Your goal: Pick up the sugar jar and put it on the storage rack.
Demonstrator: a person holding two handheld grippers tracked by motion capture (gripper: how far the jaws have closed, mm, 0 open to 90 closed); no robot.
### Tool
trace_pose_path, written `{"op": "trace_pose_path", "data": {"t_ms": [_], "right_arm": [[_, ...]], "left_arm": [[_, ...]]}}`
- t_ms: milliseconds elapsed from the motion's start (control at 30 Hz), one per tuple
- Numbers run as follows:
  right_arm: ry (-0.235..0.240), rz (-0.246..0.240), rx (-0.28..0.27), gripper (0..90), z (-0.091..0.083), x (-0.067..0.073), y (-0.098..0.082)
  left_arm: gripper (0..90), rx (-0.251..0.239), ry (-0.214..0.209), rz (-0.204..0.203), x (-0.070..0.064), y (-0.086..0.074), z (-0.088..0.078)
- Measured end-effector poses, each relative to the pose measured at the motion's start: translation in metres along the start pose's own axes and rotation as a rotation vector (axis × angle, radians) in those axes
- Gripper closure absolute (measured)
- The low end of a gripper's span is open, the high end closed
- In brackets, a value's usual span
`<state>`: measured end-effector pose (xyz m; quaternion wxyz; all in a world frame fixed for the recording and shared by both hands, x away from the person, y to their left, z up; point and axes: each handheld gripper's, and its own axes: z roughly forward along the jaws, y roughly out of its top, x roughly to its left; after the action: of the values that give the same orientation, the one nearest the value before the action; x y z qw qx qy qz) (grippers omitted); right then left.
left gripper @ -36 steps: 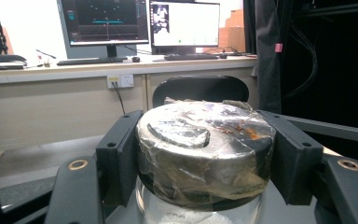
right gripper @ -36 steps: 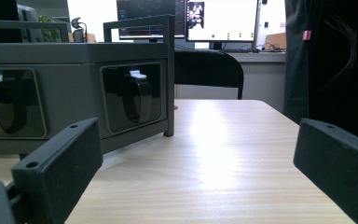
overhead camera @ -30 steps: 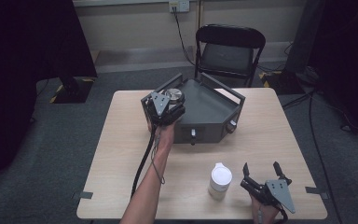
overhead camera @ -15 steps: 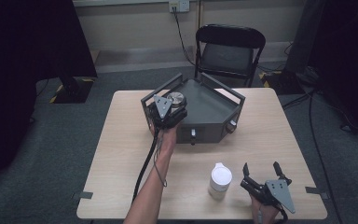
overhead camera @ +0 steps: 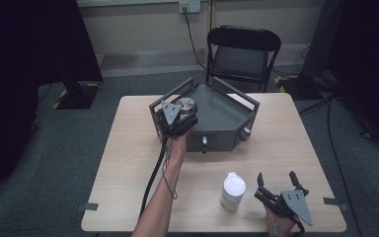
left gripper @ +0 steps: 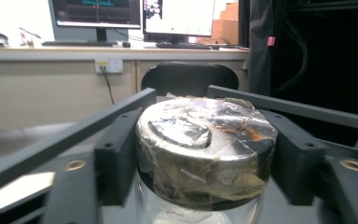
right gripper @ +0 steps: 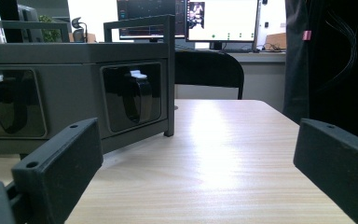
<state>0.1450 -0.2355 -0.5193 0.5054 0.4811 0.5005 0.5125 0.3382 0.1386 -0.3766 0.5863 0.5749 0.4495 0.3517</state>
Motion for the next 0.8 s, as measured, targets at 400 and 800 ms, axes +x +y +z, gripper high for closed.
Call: {"op": "trace_pose_path", "data": {"t_ms": [400,800], "right_arm": [[0.000,0.000,0.000,0.0,0.000,0.000,0.000],[0.000,0.000,0.000,0.0,0.000,0.000,0.000]], "left_arm": [[0.0,-0.007,-0.001,-0.002,-0.001,0.001,-0.008],[0.1,-0.045,-0.009,-0.032,0.007,0.001,-0.043]]}}
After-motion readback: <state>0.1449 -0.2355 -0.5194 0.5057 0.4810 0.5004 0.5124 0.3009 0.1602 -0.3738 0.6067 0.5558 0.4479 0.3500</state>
